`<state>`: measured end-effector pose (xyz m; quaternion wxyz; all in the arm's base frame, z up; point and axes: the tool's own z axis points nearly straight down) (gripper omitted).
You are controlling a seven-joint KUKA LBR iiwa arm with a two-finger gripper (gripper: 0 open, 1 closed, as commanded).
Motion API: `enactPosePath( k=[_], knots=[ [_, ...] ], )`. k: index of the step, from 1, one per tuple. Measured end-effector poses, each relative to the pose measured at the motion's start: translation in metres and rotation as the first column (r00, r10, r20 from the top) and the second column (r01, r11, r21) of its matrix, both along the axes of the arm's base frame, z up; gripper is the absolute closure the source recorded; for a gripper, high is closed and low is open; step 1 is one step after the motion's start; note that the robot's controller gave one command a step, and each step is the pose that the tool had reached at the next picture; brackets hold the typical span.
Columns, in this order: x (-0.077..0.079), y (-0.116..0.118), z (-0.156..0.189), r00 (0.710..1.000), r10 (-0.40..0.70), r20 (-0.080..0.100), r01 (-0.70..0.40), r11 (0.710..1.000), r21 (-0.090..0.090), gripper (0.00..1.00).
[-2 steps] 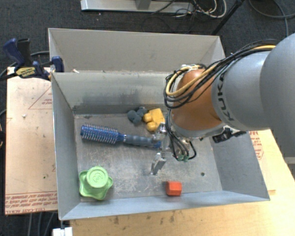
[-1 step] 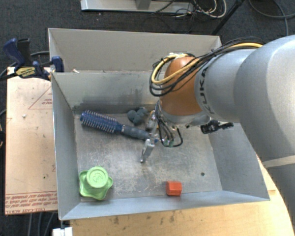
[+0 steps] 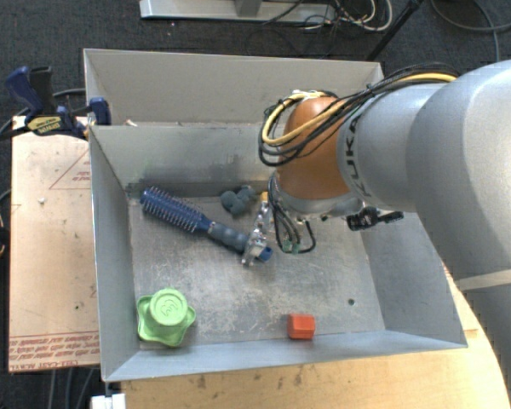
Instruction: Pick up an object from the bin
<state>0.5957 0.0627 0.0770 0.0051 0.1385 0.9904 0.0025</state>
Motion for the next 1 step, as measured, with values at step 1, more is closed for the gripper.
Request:
enactPosePath(
  k=[1],
  knots=[
    [0.0199, 0.0010, 0.1344, 0.999, 0.042, -0.001, -0.042, 0.999, -0.003, 1.00]
  ],
)
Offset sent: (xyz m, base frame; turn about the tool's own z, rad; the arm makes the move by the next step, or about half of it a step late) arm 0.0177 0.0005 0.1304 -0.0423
